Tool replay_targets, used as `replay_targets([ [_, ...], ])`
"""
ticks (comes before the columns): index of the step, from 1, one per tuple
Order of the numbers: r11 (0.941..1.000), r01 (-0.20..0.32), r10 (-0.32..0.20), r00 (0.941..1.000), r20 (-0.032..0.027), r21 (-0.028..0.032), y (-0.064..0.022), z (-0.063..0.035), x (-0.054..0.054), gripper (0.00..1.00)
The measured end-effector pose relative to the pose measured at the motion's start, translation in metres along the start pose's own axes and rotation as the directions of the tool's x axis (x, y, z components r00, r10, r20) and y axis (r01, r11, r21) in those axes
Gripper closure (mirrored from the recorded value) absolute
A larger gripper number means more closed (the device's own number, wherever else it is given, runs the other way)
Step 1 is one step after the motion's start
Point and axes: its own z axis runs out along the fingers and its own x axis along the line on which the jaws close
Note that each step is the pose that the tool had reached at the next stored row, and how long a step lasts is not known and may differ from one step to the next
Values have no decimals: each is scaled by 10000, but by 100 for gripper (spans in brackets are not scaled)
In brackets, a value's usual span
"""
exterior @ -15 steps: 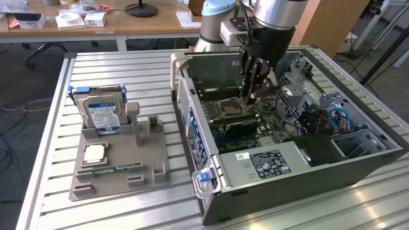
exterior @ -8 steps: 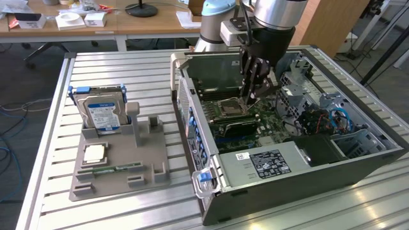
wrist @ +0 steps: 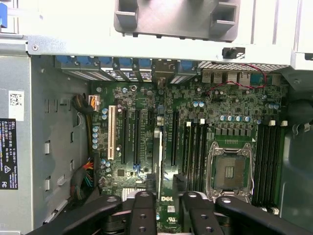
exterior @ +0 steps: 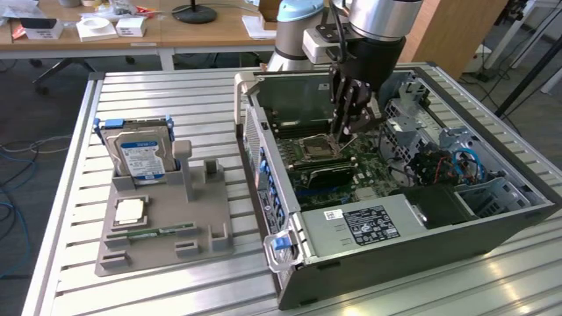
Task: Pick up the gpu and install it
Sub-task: 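Press down on the gpu until it lock into place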
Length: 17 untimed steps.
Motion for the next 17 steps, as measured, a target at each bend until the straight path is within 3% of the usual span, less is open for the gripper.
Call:
replay_targets([
  [4,10000,0,0,10000,0,0,0,0,0,87],
  [6,10000,0,0,10000,0,0,0,0,0,90],
  [10,10000,0,0,10000,-1,-1,4,1,0,90],
  [11,10000,-2,2,10000,0,0,80,18,-9,90],
  [17,10000,-1,1,10000,2,1,84,32,-9,90],
])
